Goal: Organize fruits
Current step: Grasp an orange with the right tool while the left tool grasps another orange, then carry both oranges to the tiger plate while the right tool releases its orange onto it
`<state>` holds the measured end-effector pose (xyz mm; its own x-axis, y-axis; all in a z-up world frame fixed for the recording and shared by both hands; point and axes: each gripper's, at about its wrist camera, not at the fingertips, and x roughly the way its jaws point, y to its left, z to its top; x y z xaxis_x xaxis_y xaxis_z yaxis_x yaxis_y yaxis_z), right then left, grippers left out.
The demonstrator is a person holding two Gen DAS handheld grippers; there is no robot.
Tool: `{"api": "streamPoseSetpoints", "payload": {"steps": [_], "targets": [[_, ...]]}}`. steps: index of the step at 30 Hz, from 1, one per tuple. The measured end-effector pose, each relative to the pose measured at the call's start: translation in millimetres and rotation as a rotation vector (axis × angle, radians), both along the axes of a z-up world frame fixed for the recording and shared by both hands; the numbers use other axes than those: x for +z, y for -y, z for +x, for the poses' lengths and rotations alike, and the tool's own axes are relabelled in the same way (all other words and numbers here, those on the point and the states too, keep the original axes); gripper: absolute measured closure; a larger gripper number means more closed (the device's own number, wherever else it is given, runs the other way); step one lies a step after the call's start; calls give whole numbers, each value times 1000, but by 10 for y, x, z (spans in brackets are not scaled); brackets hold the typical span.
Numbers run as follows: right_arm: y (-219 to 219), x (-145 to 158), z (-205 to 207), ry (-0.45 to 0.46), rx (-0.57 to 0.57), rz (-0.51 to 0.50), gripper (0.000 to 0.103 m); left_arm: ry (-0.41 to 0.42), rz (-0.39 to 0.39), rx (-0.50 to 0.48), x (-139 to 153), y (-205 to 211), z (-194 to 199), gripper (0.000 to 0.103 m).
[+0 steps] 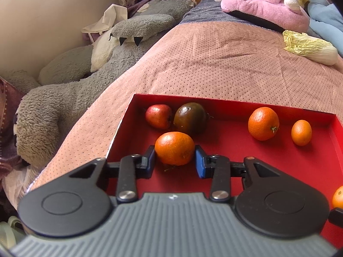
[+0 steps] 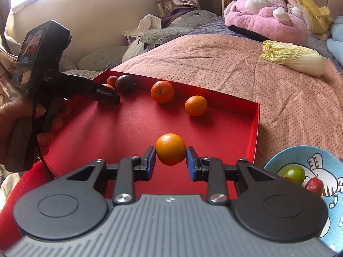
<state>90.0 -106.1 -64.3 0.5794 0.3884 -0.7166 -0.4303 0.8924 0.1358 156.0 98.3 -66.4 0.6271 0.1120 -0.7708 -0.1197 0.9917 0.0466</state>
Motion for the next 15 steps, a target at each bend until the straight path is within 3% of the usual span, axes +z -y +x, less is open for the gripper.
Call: {"api": "streamPoseSetpoints", "payload": {"steps": [15], "targets": [[65,100,-183,22,-3,10,67,11,-41,-12,98,177,-372,63]]}}
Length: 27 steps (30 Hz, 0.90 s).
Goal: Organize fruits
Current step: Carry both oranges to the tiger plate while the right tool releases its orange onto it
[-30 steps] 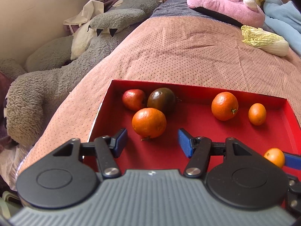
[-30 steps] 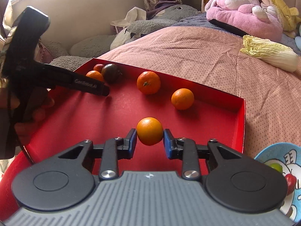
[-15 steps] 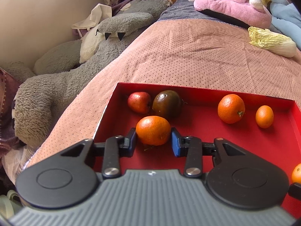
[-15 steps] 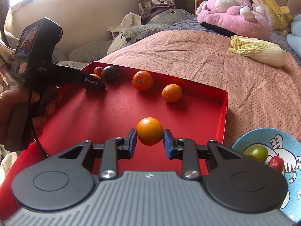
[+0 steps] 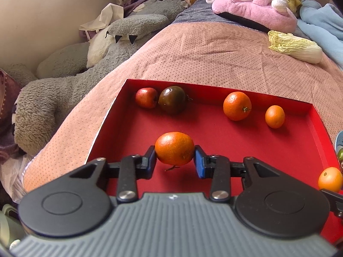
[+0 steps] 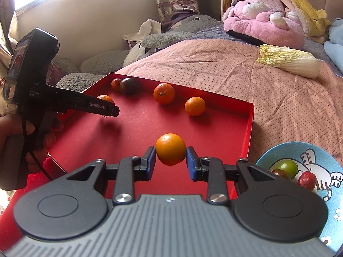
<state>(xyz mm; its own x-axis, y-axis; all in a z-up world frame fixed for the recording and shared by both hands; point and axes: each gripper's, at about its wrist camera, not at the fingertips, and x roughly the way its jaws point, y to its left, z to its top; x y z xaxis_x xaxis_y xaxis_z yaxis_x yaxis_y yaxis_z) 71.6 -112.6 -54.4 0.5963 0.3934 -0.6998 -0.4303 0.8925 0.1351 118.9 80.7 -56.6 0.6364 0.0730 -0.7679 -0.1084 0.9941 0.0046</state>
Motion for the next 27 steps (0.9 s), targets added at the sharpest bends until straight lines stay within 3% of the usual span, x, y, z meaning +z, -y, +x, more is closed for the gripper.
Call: {"api": "streamPoseSetpoints", "payload": {"steps": [14,27], "targets": [[77,122,-184,38,2,33,67,12,6,18,82,46,-222,63],[400,222,-304,68,-64,58,67,34,25,-4,177,224,-284,63]]}}
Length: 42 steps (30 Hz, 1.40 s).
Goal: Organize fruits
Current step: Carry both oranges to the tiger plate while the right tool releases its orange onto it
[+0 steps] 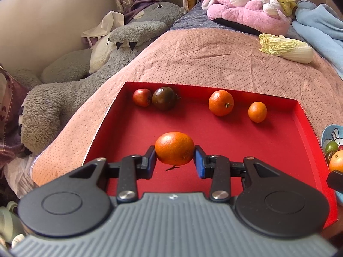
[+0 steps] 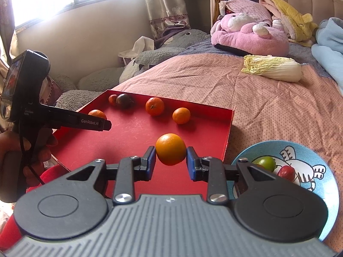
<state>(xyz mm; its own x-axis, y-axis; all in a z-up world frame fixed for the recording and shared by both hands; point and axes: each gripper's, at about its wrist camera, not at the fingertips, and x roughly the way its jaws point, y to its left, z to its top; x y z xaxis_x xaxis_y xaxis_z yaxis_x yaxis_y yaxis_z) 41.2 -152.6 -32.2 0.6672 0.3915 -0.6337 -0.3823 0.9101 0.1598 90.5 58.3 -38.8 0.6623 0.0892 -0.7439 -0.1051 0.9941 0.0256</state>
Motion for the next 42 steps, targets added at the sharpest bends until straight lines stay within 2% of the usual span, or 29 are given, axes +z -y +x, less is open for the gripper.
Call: {"api": "streamPoseSetpoints", "payload": {"steps": [14,27,42], "targets": [[606,-39,-149,3,-145,2,67,38,4,-106,151,500,3,63],[1153,-401,-138,-45,-301,-41,67,57,1,-212,239,951,-47,63],[1314,-639,-41,-69,-355,-66,67,54,2,-317,294,1337,-185,63]]}}
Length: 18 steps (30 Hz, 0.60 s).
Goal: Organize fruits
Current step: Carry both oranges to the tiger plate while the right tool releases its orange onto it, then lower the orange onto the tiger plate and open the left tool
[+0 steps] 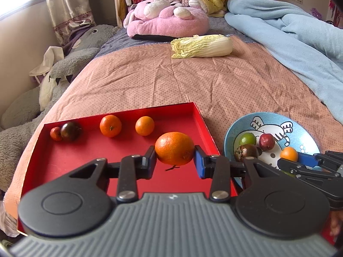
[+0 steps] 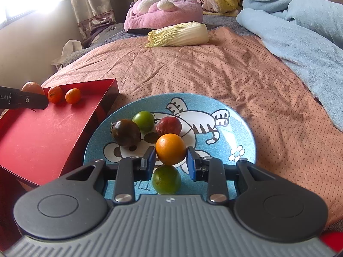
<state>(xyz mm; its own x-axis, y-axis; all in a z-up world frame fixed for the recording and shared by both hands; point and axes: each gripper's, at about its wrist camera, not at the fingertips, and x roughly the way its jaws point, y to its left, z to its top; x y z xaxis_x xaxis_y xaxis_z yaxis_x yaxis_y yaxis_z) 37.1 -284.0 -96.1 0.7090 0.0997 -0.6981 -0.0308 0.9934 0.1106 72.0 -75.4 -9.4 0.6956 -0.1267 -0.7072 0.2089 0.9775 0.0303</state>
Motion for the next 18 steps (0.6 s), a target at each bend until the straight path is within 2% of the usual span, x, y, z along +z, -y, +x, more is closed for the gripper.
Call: {"api": "streamPoseSetpoints", "payload": {"steps": [9,10,12,18], "targets": [[117,3,23,2,-52,-45,66,-20,-1,-80,-36,286,-107,63],[121,22,21,4,-53,-47,64,-22,0,-91,-38,327,-117,63],[129,84,-1,17,-61,-52,48,-18,5,-114,-39,415,-134,63],[122,317,-233,55,-45,-64,45,-25,22,-168,-122,622,-172,63]]}}
